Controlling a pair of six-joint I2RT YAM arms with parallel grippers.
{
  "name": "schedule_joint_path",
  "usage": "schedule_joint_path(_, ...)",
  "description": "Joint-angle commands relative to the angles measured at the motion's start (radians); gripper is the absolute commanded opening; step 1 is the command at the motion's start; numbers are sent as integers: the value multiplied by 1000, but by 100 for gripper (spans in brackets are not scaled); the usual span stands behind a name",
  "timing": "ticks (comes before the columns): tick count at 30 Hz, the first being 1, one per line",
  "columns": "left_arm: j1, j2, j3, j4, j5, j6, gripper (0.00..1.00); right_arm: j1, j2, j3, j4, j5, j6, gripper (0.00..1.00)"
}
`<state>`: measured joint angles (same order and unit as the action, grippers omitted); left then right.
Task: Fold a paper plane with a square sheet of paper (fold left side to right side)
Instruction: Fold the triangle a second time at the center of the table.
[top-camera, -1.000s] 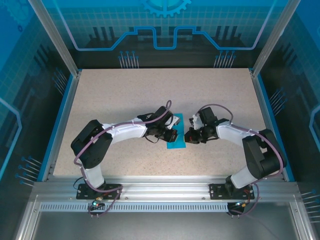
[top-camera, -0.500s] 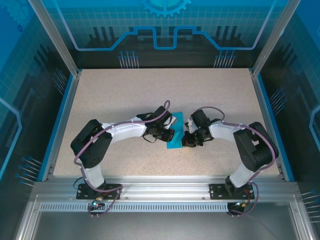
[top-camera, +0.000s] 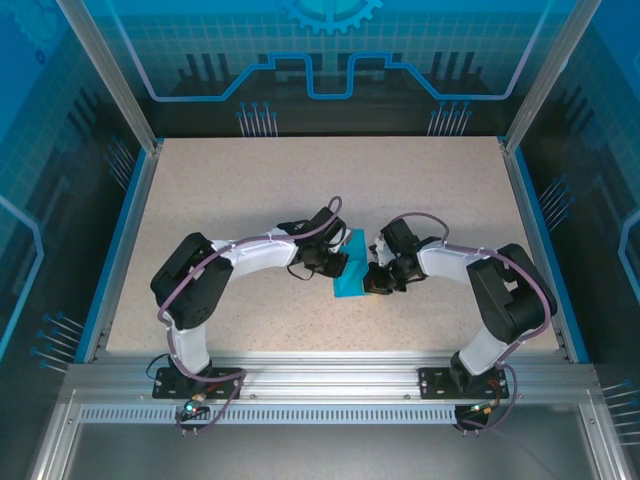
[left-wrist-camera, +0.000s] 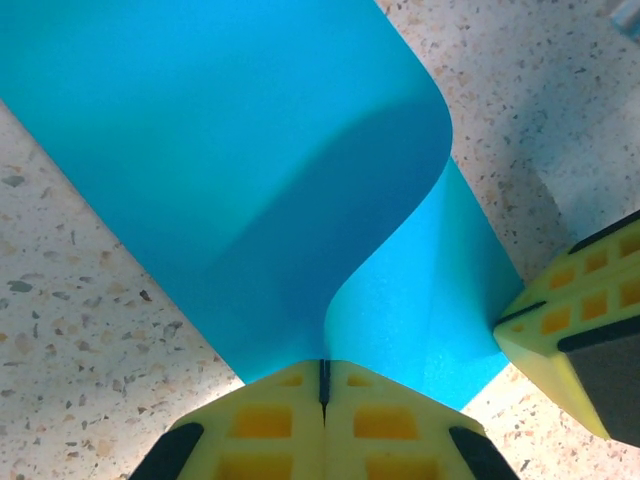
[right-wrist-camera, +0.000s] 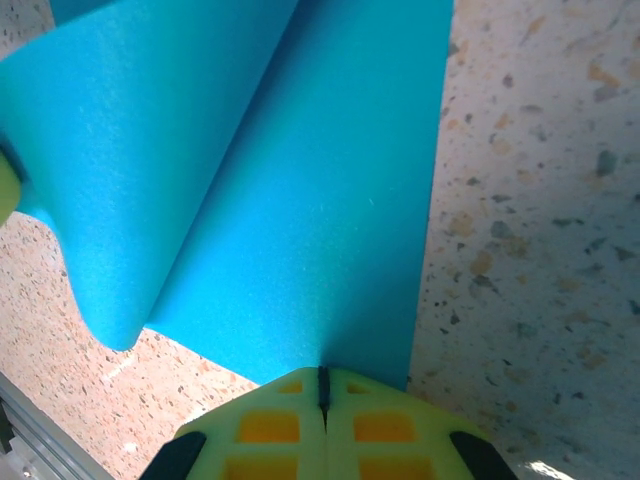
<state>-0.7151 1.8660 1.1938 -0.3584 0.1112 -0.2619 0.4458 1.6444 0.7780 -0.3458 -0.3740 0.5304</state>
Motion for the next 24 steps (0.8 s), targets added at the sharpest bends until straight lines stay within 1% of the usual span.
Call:
schedule_joint_path(1, 7, 29, 36, -27, -18, 15, 5, 14, 23, -1, -67, 51, -17, 0)
schedule_joint_path(24, 11, 53, 52, -39, -76, 27, 4, 20, 26, 8, -90, 64, -22, 0)
